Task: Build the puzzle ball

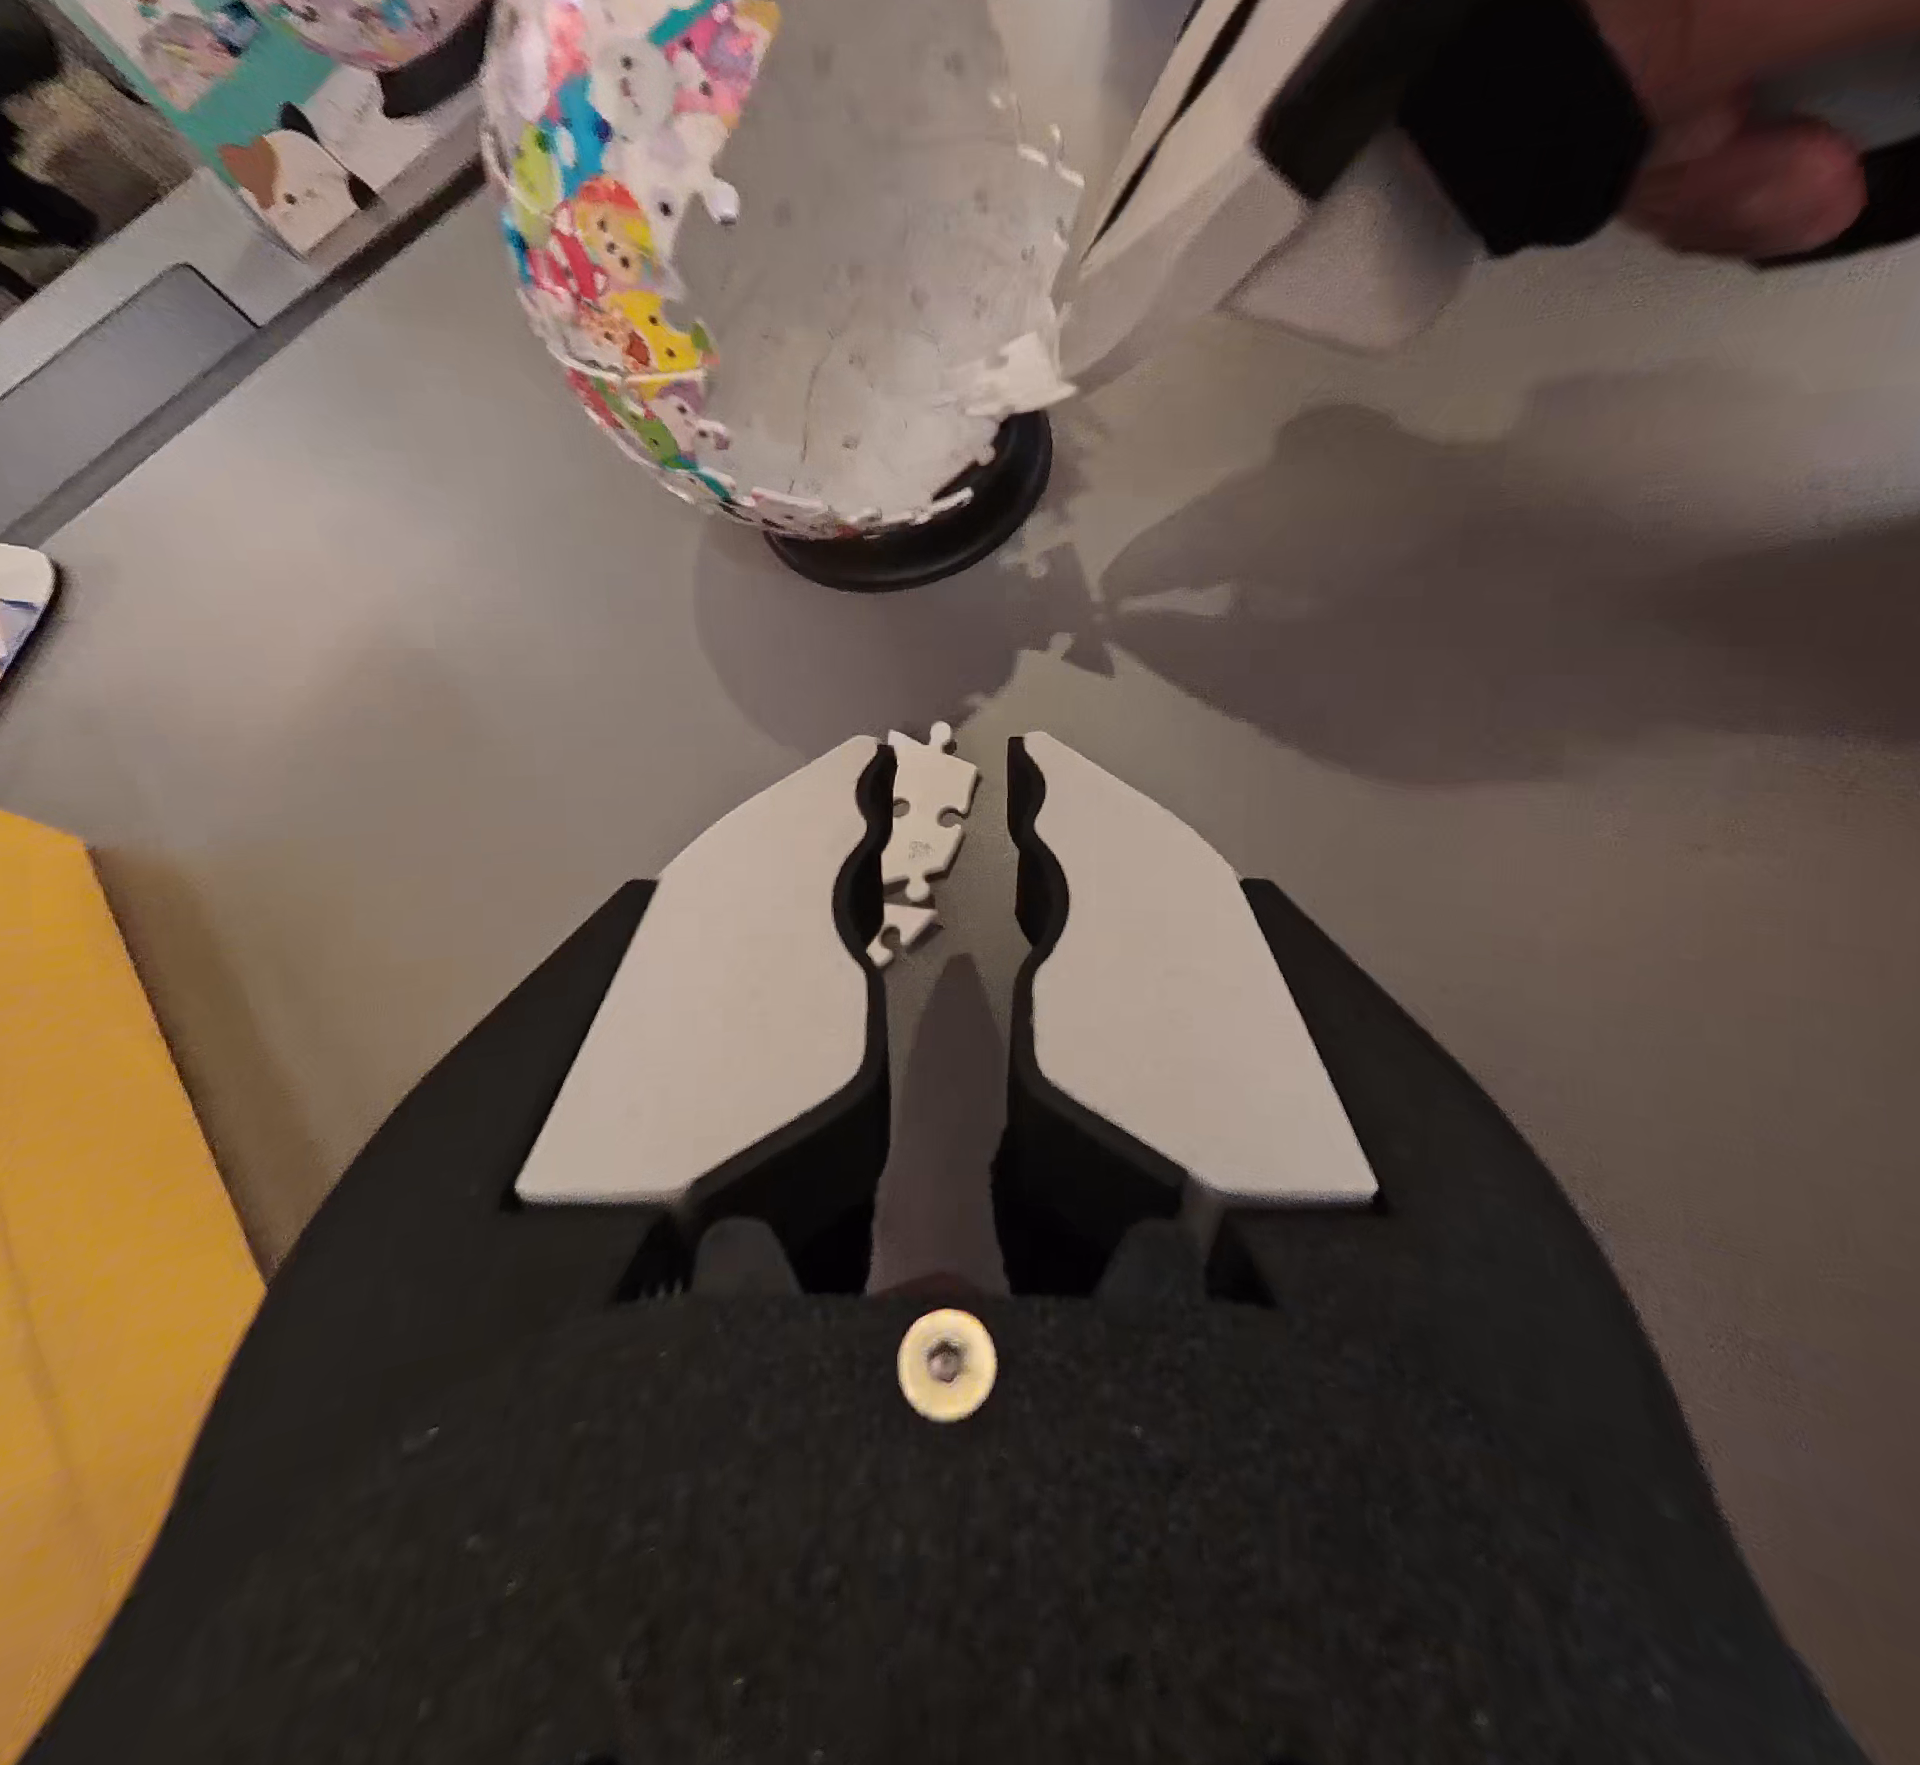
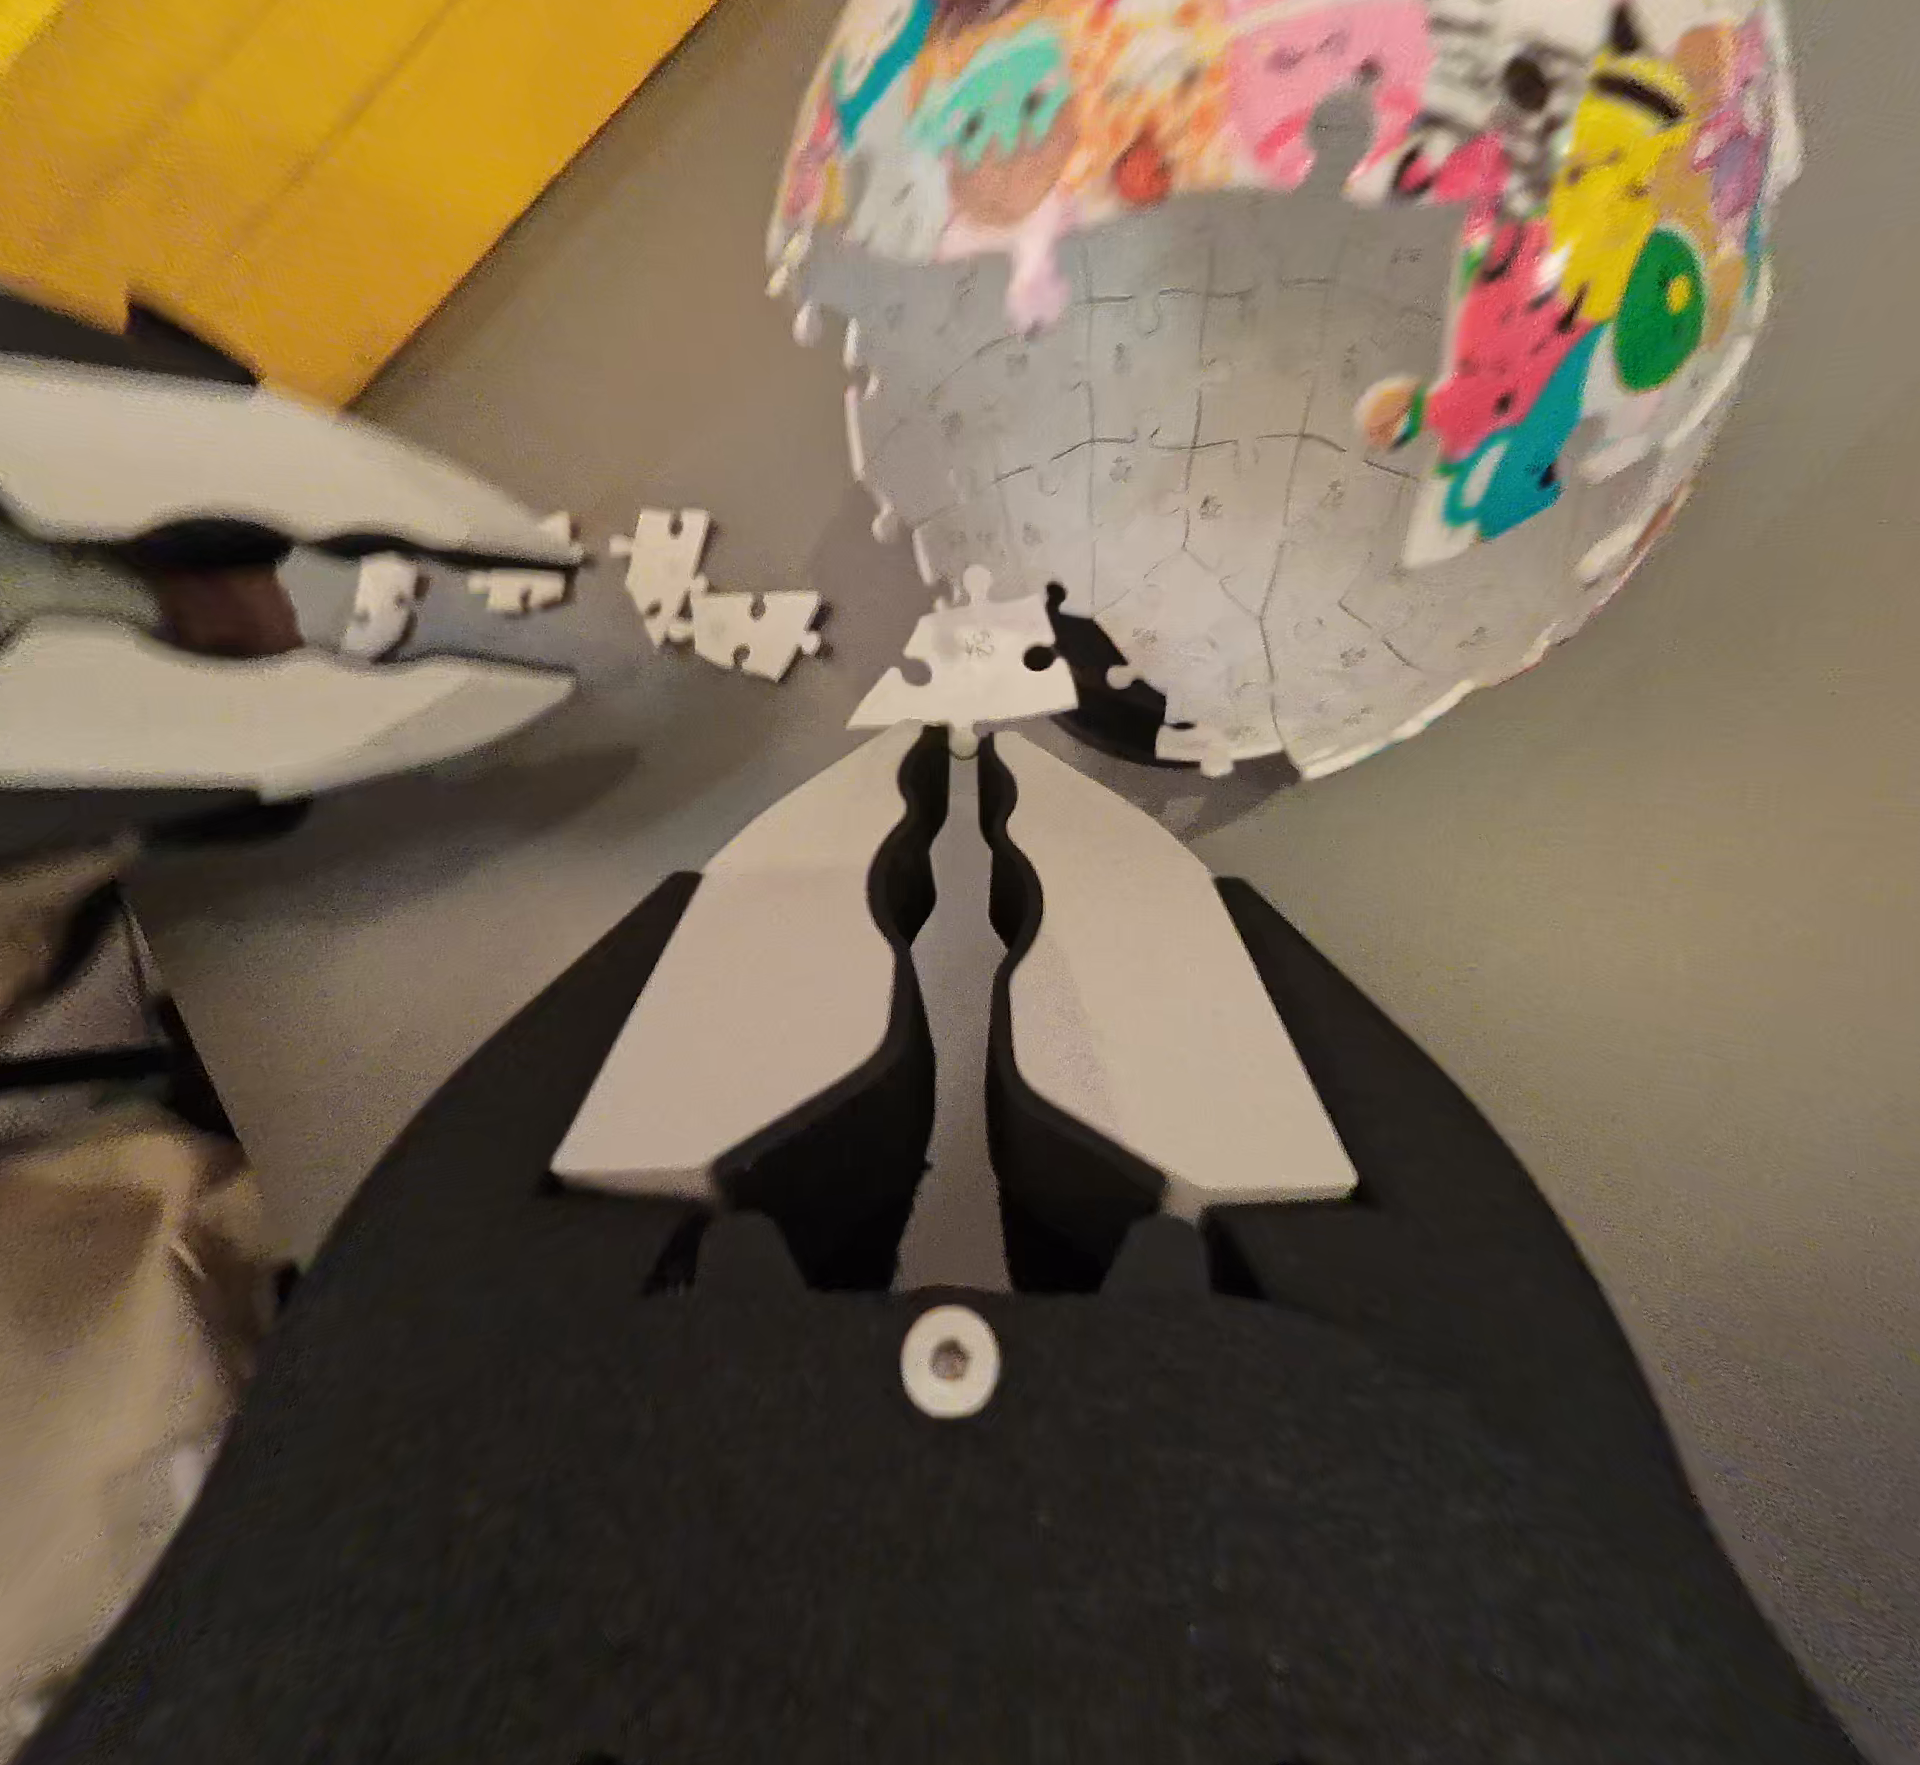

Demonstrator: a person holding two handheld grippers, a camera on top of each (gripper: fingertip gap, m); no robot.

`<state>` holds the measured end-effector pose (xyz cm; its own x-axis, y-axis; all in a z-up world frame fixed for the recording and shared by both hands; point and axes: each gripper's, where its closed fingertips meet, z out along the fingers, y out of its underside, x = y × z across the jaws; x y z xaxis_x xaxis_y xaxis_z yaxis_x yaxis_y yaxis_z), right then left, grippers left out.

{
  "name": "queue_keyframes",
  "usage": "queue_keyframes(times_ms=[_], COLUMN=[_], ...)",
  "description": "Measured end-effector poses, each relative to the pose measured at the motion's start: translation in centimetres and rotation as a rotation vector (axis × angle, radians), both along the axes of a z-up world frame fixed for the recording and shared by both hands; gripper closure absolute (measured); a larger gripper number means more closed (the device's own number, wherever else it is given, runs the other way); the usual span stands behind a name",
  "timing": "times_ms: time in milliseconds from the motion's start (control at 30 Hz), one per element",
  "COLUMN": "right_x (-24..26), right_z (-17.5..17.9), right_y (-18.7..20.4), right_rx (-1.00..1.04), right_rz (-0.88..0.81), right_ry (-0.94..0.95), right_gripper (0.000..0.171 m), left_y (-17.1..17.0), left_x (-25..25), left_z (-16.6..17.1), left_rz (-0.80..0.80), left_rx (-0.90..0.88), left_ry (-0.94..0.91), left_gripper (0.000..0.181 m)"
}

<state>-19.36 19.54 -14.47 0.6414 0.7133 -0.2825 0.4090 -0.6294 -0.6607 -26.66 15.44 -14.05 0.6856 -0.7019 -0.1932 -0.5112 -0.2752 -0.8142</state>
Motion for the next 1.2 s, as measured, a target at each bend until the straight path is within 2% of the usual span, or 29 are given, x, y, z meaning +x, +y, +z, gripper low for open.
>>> queue_keyframes(times_ms=[100,233,333,667,1200], right_x=[0.6,-0.3,-0.2,-0.4,-0.7], right_z=[-0.8,-1.8,-2.4,-3.2,-3.0], right_y=[1.4,1.3,1.5,2.0,1.3], right_rx=[-0.050,-0.093,-0.102,-0.188,-0.250], right_rz=[-0.071,-0.048,-0.067,-0.170,-0.178], right_ry=[-0.101,-0.168,-0.218,-0.166,-0.173], right_gripper=[0.166,0.166,0.166,0.166,0.166], left_y=[-0.5,-1.0,-1.3,-1.1,-1.3], left_x=[0.4,0.6,-0.2,-1.3,-0.9], left_z=[1.2,2.2,1.8,2.8,3.1], left_rz=[-0.011,-0.050,-0.050,-0.025,-0.038], left_rx=[0.059,0.083,0.038,0.044,0.039], left_ry=[-0.084,-0.091,-0.107,-0.158,-0.181], left_gripper=[0.161,0.161,0.161,0.161,0.161])
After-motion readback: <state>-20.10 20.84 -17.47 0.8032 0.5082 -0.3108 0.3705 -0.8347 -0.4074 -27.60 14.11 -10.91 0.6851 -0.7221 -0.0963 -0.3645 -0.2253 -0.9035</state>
